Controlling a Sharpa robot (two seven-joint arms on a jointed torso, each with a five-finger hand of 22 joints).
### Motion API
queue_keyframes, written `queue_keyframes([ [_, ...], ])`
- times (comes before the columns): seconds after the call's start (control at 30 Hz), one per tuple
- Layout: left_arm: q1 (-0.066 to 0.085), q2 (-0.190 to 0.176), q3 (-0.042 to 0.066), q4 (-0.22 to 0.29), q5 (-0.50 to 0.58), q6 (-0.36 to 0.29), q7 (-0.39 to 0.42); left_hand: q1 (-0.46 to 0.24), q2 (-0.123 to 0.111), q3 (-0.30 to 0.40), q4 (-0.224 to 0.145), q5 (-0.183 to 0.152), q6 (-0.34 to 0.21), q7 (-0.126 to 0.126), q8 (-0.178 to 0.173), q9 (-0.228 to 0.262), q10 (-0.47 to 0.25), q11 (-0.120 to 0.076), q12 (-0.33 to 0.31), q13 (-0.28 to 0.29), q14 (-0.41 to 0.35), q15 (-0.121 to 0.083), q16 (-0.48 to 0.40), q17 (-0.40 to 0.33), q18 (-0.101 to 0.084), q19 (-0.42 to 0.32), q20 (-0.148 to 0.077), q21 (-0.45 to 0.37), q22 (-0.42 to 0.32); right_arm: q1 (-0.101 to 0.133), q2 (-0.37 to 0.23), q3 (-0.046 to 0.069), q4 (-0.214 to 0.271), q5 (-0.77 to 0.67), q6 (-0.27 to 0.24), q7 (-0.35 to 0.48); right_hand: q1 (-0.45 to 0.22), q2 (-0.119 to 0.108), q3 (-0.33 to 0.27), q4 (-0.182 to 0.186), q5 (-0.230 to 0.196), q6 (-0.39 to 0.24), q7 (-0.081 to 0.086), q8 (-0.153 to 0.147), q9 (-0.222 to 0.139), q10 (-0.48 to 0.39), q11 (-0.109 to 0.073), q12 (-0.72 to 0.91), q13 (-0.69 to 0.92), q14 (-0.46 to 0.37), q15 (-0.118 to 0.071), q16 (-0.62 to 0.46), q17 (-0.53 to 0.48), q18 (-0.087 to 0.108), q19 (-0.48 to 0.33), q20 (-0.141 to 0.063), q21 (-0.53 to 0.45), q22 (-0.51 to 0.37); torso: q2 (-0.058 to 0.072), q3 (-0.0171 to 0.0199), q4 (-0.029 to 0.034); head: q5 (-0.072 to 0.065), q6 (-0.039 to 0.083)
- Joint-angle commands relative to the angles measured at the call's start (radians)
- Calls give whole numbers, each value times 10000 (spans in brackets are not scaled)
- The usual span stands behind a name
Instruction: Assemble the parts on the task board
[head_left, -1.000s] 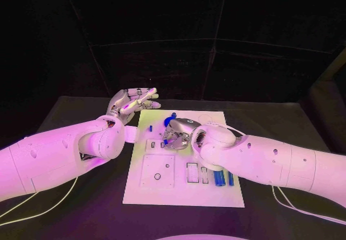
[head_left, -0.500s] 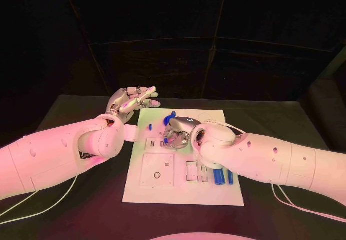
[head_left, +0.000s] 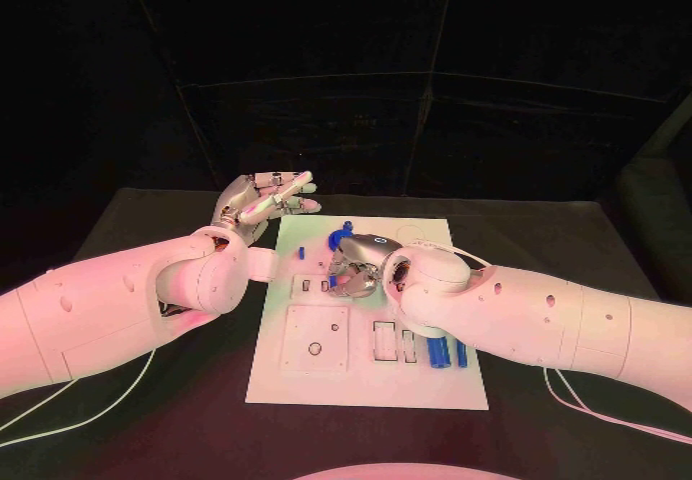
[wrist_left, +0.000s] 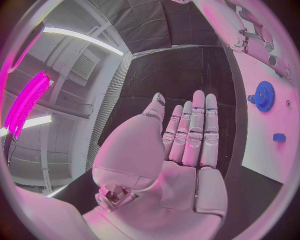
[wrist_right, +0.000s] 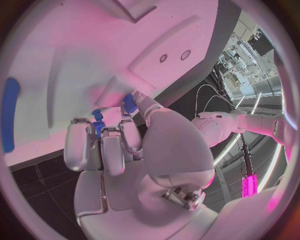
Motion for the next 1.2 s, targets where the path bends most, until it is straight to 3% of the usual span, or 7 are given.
queue_keyframes([
  [0.03,19,1,8,13,4,44,45,13,78,-12,-62,53,13,23,-43,-16,60,41,-35,-2,46,52,-55,15,129,68,27,-66,-16,-24,2,-28,-31,-119,273,-201,-14,-134,-61,23,52,-101,18,-66,19,-87,-3,-58,-17,692,47,-49,889,-3,-26,44,-73,-26,6,5,1,6,-9],
  [0.37,19,-1,8,11,4,51,40,13,77,-25,-81,52,8,31,-63,-18,59,48,-58,-3,39,58,-74,20,127,65,30,-77,-25,-36,27,-29,-44,-123,173,-233,-168,-329,-198,76,68,-299,78,-181,11,-162,52,-138,-94,687,95,-60,876,7,-50,91,-105,-77,8,9,4,14,-32],
  [0.43,19,-1,8,11,4,54,38,13,77,-25,-81,52,8,31,-63,-18,59,48,-58,-3,39,58,-74,20,127,65,30,-77,-25,-40,33,-30,-46,-116,98,-240,-286,-439,-339,134,105,-440,110,-254,8,-191,86,-167,-125,686,125,-62,873,9,-57,120,-118,-94,6,9,3,12,-32],
  [0.53,19,0,8,12,4,62,32,13,77,-26,-83,52,8,32,-64,-18,59,49,-60,-3,39,58,-75,20,127,65,30,-78,-25,-48,38,-30,-40,-111,-51,-251,-520,-606,-679,278,-268,-595,124,-318,19,-245,117,-218,-186,687,156,-61,879,12,-58,154,-130,-107,1,6,-2,11,-35],
  [0.8,19,-2,8,13,4,77,22,14,78,-27,-86,52,8,32,-66,-19,59,49,-63,-3,38,58,-78,21,127,65,30,-79,-27,-65,29,-30,4,-129,-497,-250,-600,-662,-1235,475,-338,-843,167,-387,30,-345,158,-303,-287,686,191,-61,885,17,-60,189,-151,-130,5,9,-3,11,-32],
  [1.03,18,-10,8,-11,-47,139,4,22,181,-36,-142,52,359,-140,32,26,492,-100,32,41,150,-31,-91,77,151,141,-14,-78,-45,-112,-29,-30,181,-324,-1395,-169,-693,-659,-2289,951,-402,-1118,237,-400,42,-384,225,-300,-318,687,249,-55,899,15,-43,243,-160,-130,-2,13,0,11,-20],
  [1.2,18,-29,8,-63,-465,157,-218,-39,214,-128,-166,65,630,-313,13,9,1070,-330,88,58,1086,-334,358,404,162,781,-289,275,95,-141,-193,-29,405,-279,-2263,547,-364,-489,-2893,1180,-353,-1217,260,-346,55,-381,249,-262,-305,688,272,-52,906,14,-30,269,-158,-120,-5,20,-7,31,-2],
])
